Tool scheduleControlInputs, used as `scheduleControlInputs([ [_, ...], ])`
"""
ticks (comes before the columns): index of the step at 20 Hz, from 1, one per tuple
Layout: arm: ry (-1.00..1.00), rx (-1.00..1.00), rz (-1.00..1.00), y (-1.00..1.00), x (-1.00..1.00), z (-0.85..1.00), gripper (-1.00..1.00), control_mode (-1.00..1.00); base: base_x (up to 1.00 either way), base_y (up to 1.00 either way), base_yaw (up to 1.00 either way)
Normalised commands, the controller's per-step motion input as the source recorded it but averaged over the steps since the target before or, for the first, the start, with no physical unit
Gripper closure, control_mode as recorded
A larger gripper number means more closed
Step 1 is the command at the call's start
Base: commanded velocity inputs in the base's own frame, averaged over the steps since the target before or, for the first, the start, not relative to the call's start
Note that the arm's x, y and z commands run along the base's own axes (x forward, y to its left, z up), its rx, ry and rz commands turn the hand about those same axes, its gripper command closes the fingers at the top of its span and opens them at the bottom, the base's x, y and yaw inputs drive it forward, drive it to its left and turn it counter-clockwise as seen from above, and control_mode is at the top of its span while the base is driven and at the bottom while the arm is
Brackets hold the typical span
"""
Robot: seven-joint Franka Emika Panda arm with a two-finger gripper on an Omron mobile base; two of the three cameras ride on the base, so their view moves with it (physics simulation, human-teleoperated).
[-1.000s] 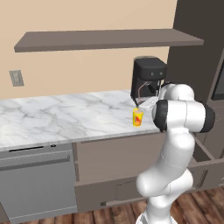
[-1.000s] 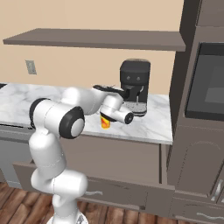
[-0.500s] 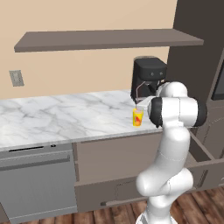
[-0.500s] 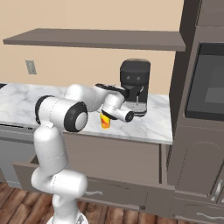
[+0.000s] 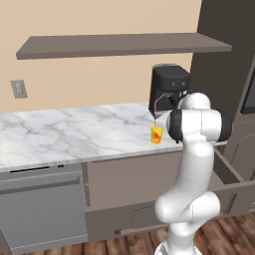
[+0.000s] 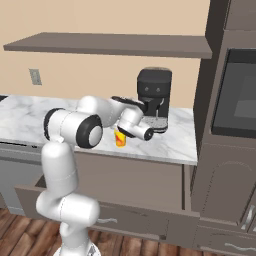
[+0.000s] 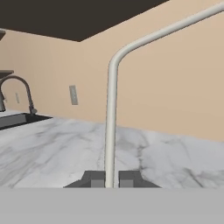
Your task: Pick up the straw from the right drawer and put it inside the smoothie cup.
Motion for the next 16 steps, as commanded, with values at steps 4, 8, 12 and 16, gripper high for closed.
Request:
scheduleControlInputs([
  [4, 0.0, 0.0, 0.0, 0.0, 0.02, -0.16, 1.0, -1.0, 0.0, 0.0, 0.0],
  [8, 0.0, 0.0, 0.0, 0.0, 0.03, -0.12, 1.0, -1.0, 0.0, 0.0, 0.0],
  [12, 0.0, 0.0, 0.0, -0.01, 0.0, -0.09, 1.0, -1.0, 0.0, 0.0, 0.0],
  [16, 0.0, 0.0, 0.0, -0.05, 0.0, -0.06, 1.0, -1.0, 0.0, 0.0, 0.0],
])
